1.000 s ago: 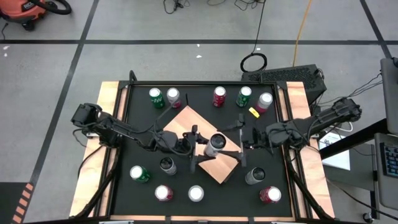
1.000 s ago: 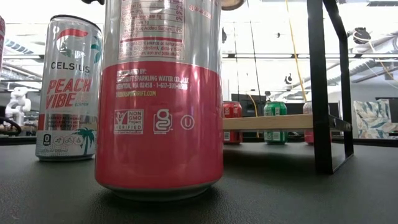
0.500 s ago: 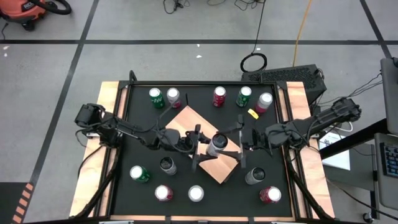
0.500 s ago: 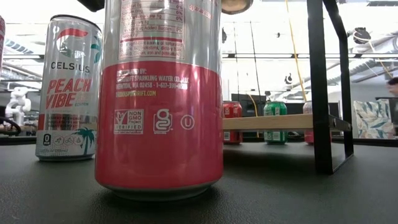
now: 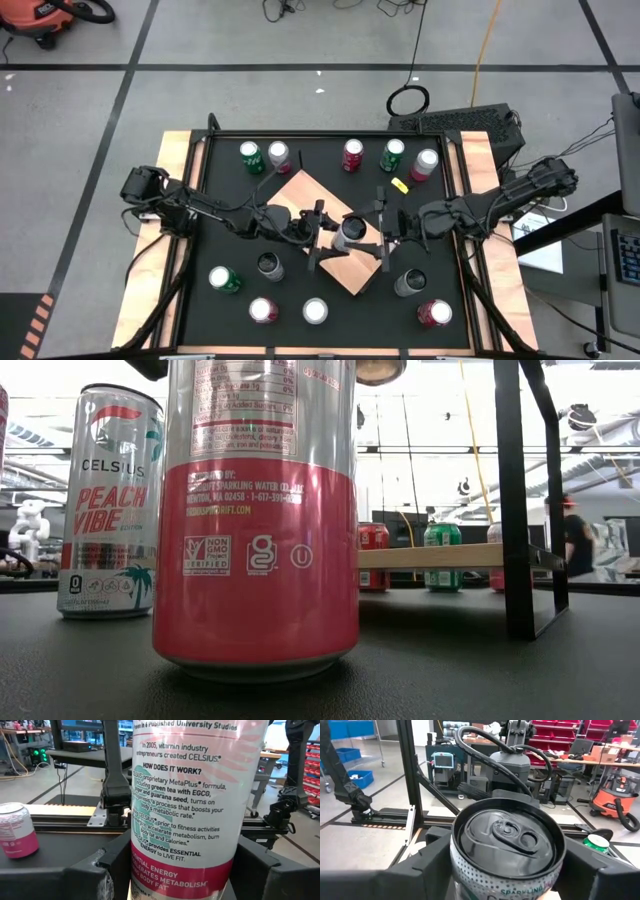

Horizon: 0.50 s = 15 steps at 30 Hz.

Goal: Place canned beverage on shelf
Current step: Put the top white and pink soda can on the shelf

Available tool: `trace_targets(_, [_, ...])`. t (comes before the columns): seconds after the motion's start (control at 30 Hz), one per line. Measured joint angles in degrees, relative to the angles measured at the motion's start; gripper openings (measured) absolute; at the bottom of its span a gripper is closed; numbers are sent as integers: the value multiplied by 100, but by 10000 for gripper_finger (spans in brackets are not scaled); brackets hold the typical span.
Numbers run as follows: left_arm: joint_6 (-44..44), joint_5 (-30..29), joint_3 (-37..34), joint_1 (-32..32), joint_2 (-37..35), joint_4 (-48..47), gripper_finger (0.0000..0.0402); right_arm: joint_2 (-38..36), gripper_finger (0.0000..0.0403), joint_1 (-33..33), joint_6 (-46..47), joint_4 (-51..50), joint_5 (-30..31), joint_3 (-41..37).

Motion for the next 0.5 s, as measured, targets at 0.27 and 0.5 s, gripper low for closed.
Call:
trace_targets(0.27, [-126,-109,0,-12,0,4,281,0,225,5,127,-19,115,0])
trace_targets(0.5, [-172,-348,2,-37,-9,4,361,-59,229,92,230,-195,609,0])
